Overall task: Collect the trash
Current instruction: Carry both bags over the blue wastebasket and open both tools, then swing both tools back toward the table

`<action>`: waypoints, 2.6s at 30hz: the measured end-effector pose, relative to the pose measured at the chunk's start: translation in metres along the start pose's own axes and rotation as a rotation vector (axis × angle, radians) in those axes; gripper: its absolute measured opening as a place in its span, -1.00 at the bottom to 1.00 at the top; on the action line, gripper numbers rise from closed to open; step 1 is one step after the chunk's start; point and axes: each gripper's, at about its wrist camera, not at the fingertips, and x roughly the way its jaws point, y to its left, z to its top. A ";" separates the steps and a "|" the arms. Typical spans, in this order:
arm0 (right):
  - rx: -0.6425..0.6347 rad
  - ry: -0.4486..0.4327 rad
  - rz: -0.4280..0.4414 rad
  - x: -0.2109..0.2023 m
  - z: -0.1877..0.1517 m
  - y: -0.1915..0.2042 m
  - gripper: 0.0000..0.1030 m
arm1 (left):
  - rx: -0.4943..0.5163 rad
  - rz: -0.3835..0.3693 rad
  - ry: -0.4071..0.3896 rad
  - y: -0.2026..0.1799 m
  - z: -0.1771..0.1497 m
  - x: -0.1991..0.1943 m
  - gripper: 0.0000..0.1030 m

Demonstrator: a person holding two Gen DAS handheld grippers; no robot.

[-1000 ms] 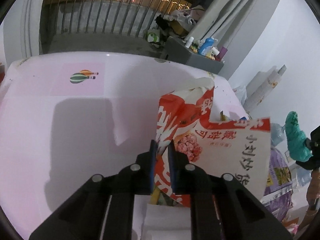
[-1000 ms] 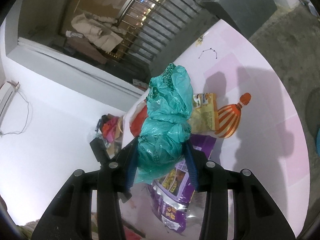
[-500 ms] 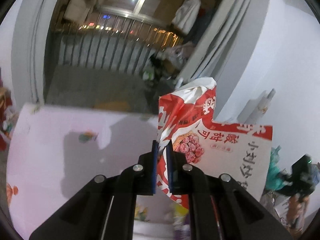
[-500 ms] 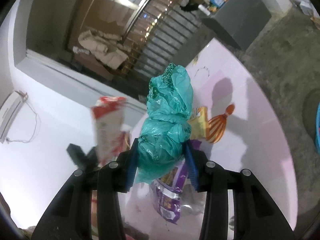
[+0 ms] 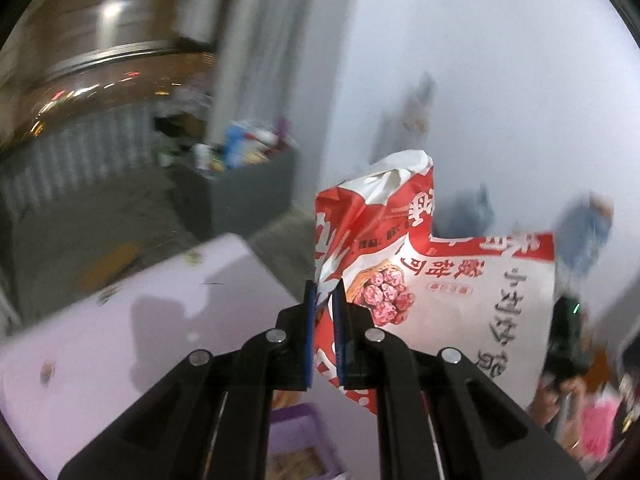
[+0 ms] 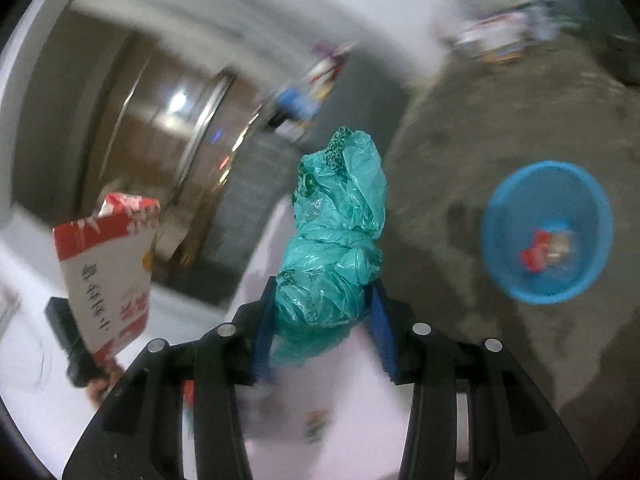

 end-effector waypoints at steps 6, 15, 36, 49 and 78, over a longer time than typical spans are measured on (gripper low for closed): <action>0.179 -0.138 -0.194 -0.043 0.013 -0.094 -0.21 | 0.423 0.056 0.229 -0.126 0.005 0.143 -0.86; 0.330 -0.073 -0.221 -0.008 0.022 -0.154 -0.20 | 0.788 0.077 0.568 -0.234 -0.093 0.330 -0.85; 0.392 -0.032 -0.348 0.041 0.033 -0.204 0.26 | 0.426 -0.061 0.486 -0.229 -0.031 0.362 0.05; -0.138 -0.185 -0.392 0.003 0.035 -0.042 0.64 | 0.284 -0.115 0.093 -0.154 0.027 0.132 0.53; -1.012 -0.168 -0.332 0.055 -0.139 0.184 0.85 | -0.203 0.249 -0.197 0.015 -0.152 -0.112 0.89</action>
